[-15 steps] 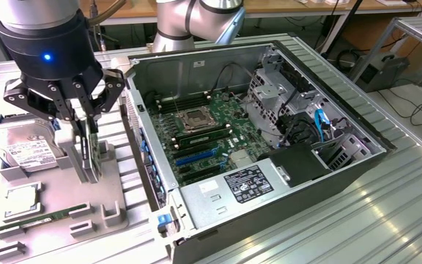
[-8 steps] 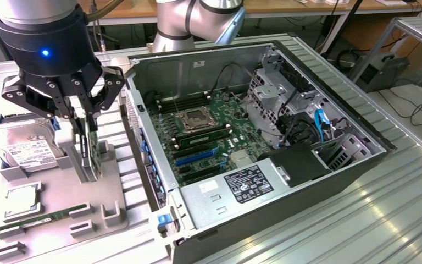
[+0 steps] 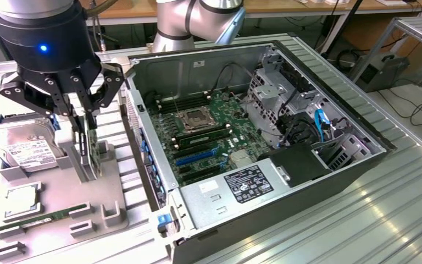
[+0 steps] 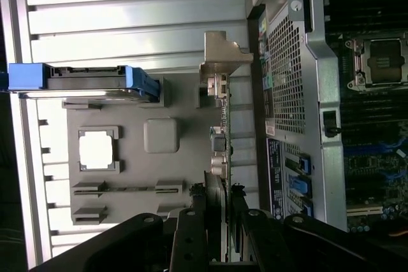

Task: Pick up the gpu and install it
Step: 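Pick up the gpu and move the gpu toward the slot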

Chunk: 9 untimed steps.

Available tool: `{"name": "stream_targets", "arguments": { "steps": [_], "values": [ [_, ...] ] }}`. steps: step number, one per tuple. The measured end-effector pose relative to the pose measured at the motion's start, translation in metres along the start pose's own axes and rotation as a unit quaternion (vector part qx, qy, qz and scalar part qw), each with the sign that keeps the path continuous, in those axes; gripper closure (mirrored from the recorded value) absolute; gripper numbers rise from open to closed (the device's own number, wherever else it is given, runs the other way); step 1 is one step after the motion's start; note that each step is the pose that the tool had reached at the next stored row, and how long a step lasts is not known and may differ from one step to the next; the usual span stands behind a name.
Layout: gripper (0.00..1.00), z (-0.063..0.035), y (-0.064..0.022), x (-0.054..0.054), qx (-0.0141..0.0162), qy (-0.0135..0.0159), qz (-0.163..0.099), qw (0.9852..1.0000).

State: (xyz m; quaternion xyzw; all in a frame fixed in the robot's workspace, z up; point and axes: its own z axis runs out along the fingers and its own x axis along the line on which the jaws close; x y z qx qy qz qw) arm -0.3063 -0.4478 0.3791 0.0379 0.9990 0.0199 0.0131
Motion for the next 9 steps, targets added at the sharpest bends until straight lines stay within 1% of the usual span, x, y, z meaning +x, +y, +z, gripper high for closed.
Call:
{"name": "stream_targets", "arguments": {
  "steps": [9],
  "values": [
    [0.74,-0.0067,0.0003,-0.0002,0.0000,0.0000,0.000,1.0000]
  ]
}}
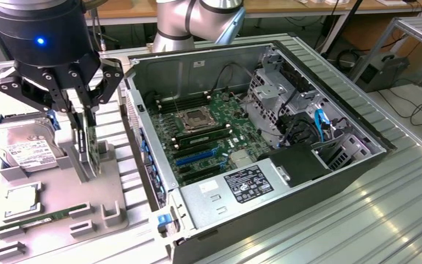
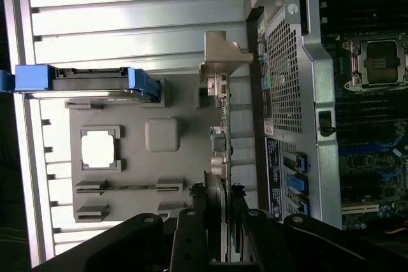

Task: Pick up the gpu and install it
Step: 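Pick up the gpu and move the gpu toward the slot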

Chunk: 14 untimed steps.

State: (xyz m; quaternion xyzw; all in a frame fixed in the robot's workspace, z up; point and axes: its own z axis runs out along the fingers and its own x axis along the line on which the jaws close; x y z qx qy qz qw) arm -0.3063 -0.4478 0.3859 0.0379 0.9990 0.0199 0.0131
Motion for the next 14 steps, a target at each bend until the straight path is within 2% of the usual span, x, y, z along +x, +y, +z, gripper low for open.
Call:
{"name": "stream_targets", "arguments": {
  "steps": [14],
  "values": [
    [0.74,-0.0093,0.0004,-0.0002,0.0000,0.0000,0.000,1.0000]
  ]
}}
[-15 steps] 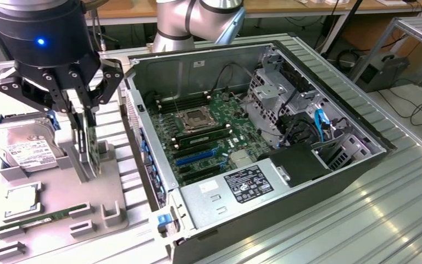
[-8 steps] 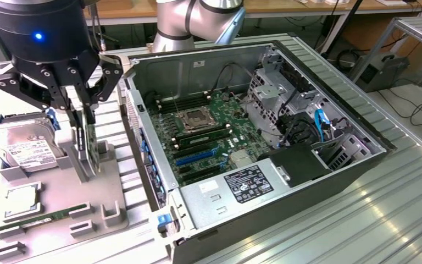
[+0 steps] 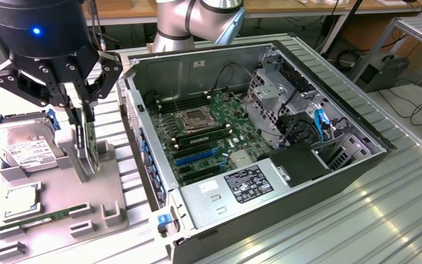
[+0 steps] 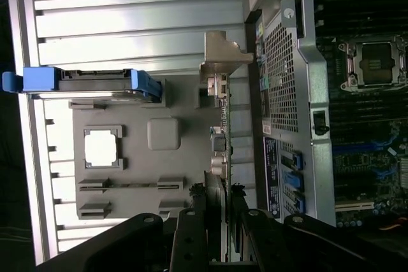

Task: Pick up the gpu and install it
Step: 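Pick up the gpu and move the gpu toward the slot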

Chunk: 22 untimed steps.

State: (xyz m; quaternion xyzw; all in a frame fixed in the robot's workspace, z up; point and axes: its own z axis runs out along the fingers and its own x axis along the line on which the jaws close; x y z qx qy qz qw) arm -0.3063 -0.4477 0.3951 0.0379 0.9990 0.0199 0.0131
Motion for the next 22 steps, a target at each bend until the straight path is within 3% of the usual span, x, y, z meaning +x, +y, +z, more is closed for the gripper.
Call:
{"name": "stream_targets", "arguments": {
  "steps": [22],
  "values": [
    [0.74,-0.0092,0.0004,-0.0002,0.0000,-0.0001,0.000,1.0000]
  ]
}}
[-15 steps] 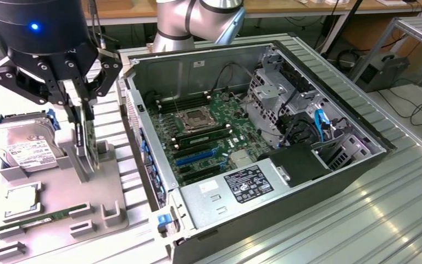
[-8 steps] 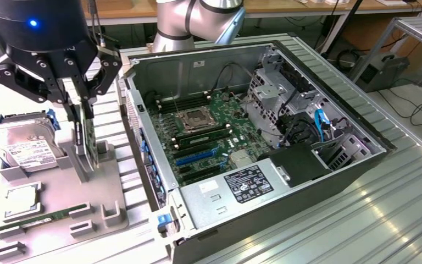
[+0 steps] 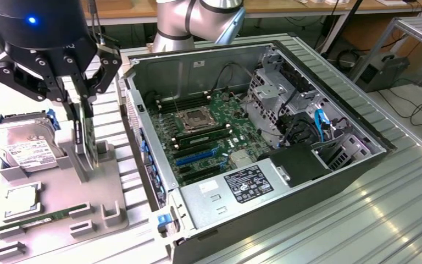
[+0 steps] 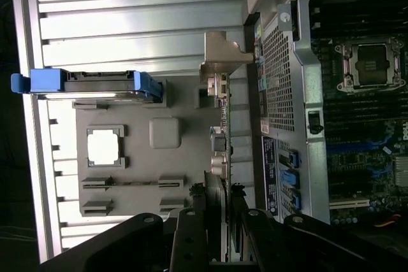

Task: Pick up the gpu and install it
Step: 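Pick up the gpu and move the gpu toward the slot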

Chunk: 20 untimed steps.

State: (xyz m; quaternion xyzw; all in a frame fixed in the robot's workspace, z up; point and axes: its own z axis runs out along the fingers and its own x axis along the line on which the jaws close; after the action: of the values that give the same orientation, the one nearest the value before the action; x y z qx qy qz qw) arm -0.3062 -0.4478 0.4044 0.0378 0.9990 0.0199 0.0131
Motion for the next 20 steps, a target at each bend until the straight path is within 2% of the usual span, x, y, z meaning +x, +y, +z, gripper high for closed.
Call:
{"name": "stream_targets", "arguments": {
  "steps": [20],
  "values": [
    [0.74,-0.0122,0.0005,0.000,0.0000,0.0000,0.000,1.0000]
  ]
}}
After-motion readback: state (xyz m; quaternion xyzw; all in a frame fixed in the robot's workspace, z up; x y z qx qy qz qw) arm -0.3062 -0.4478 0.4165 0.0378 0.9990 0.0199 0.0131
